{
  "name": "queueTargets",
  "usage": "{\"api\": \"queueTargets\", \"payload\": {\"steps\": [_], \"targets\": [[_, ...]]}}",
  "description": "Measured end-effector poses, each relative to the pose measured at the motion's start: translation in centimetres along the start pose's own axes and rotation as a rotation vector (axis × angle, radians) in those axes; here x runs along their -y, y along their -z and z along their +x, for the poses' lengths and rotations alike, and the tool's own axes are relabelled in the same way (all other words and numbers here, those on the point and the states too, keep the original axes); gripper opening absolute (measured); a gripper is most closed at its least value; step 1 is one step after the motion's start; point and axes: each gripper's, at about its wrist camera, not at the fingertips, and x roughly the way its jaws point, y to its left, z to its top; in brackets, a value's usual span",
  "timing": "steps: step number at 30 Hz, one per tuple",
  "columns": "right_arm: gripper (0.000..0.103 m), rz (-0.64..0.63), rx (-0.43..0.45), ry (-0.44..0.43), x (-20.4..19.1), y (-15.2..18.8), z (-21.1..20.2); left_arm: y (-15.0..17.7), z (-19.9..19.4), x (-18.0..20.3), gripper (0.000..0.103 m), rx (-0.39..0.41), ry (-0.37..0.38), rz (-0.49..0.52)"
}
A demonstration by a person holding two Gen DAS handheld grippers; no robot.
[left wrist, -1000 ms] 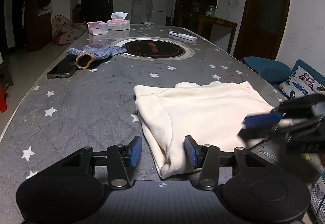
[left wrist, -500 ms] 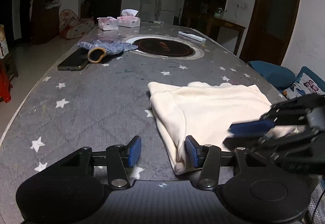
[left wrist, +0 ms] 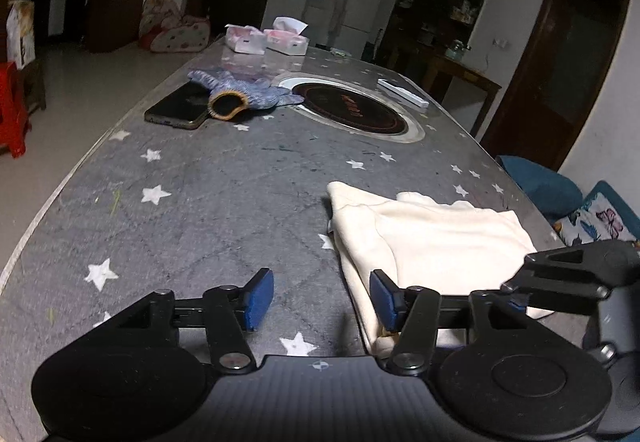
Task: Fold clothes
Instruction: 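Grasp the folded sweatshirt edge with the left gripper and lift it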
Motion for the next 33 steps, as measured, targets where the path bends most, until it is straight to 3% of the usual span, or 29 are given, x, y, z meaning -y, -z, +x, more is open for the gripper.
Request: {"api": "queueTargets", "payload": {"steps": [9, 20, 25, 28, 31, 33], "targets": [[0.033, -0.095, -0.033, 0.013, -1.7, -0.4, 1.8, -0.5, 0.3, -1.1, 0.074, -0.033, 0.063, -0.138], [0.034, -0.137, -0.046, 0.025, -2.5, -0.1, 2.2, -0.6, 0.9, -1.1, 0.076, -0.06, 0.07, -0.202], [0.029, -0.077, -0.021, -0.007, -1.8, -0.4, 1.3, -0.7, 0.7, -1.6, 0.076, -0.053, 0.052, -0.223], [0.027, -0.103, -0.036, 0.005, -2.1, -0.1, 1.8, -0.8, 0.8, -1.6, 0.076, -0.057, 0.061, -0.233], [0.019, -0.142, -0.03, 0.039, -2.6, 0.0, 2.4, -0.7, 1.0, -1.3, 0.078, -0.066, 0.082, -0.246], [0.015, -0.102, -0.025, 0.032, -2.0, -0.3, 2.2, -0.7, 1.2, -1.2, 0.078, -0.072, 0.095, -0.262]]}}
